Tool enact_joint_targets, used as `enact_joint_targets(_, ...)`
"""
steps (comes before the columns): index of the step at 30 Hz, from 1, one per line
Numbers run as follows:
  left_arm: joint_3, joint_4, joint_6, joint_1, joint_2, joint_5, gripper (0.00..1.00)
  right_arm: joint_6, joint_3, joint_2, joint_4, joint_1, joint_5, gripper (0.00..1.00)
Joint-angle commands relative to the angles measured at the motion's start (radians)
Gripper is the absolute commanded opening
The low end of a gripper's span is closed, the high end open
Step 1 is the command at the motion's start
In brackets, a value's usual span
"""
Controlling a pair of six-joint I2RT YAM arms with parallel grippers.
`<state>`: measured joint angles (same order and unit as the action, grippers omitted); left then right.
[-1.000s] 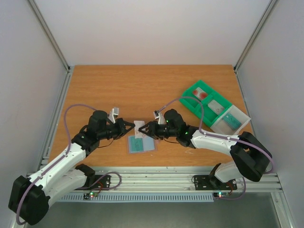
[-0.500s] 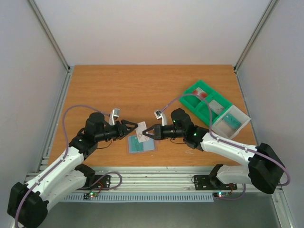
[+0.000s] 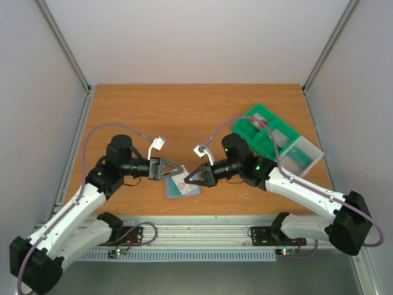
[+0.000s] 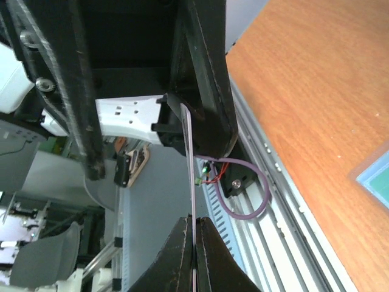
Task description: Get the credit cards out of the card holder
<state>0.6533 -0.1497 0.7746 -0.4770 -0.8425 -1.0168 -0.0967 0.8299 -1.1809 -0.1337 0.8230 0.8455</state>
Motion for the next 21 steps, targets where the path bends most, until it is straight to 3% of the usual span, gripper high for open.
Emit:
enact_joint_targets(1, 0.059, -0.117, -0.122, 0.000, -0.020, -0.129, 0.40, 0.032, 0.032, 0.002, -0.029, -0.003, 0.055, 0.01)
enact_joint_targets(4, 0.068, -0.138, -0.147, 0.000, -0.024, -0.128, 0.29, 0.032, 0.035, 0.001, -0.028, -0.002, 0.061, 0.01)
enact_joint_targets(9, 0.088, -0.176, -0.180, 0.001, -0.047, -0.132, 0.01, 0.044, 0.045, 0.000, -0.061, -0.002, 0.042, 0.04)
enact_joint_targets(13, 0.092, -0.182, -0.182, 0.001, -0.050, -0.097, 0.00, 0.030, 0.044, 0.015, -0.063, -0.002, 0.008, 0.11)
enact_joint_targets(21, 0.062, -0.052, -0.083, 0.000, -0.029, -0.007, 0.00, -0.106, 0.003, 0.035, 0.047, -0.002, -0.083, 0.41)
